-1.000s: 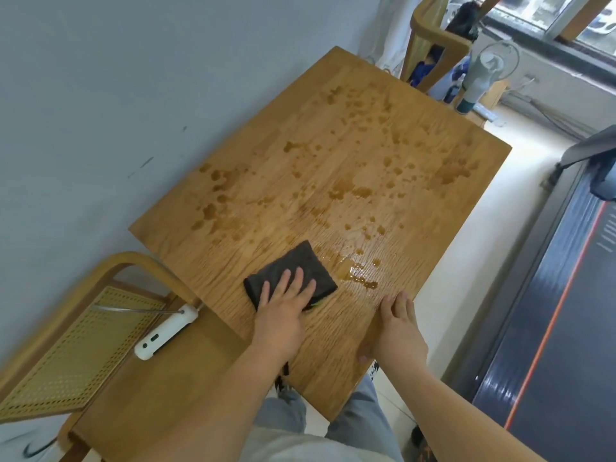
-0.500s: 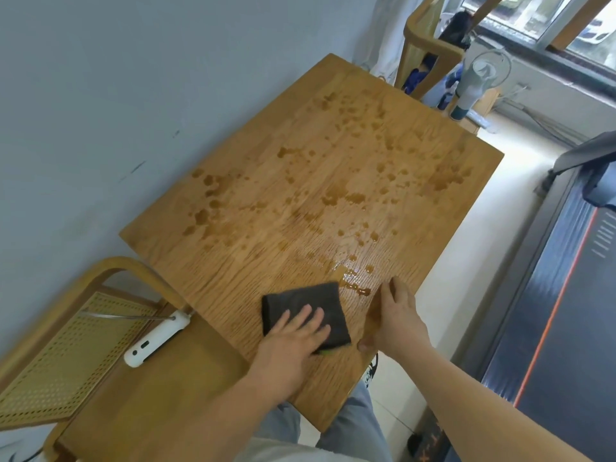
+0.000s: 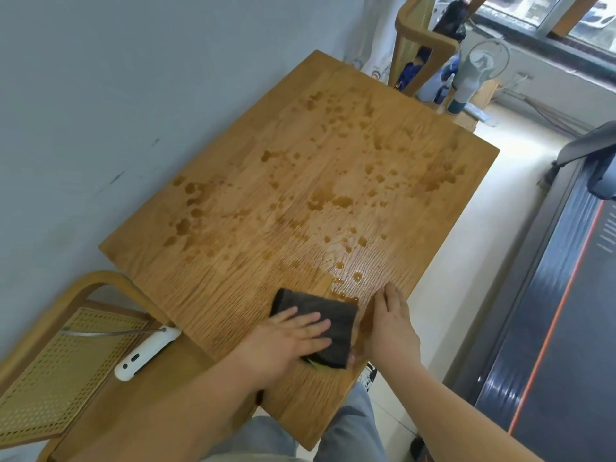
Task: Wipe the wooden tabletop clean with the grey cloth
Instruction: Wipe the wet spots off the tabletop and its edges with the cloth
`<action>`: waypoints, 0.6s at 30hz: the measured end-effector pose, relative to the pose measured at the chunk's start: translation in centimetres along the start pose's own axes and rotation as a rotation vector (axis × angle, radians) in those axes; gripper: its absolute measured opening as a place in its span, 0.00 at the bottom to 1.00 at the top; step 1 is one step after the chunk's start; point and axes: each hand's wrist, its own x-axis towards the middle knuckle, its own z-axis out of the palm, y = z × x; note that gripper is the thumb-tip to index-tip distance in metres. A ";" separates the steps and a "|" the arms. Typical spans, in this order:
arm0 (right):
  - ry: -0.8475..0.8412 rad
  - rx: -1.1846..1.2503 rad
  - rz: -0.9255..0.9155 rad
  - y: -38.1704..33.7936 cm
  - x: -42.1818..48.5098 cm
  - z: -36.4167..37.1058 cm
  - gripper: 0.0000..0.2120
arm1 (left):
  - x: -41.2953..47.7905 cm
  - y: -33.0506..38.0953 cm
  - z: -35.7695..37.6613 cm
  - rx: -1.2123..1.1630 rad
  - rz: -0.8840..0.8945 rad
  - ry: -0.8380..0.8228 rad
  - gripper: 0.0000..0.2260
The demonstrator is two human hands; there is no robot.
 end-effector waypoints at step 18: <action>-0.029 0.174 -0.018 0.1 0.1 -0.8 0.77 | 8.1 4.1 -0.2 -0.066 -0.224 0.175 0.30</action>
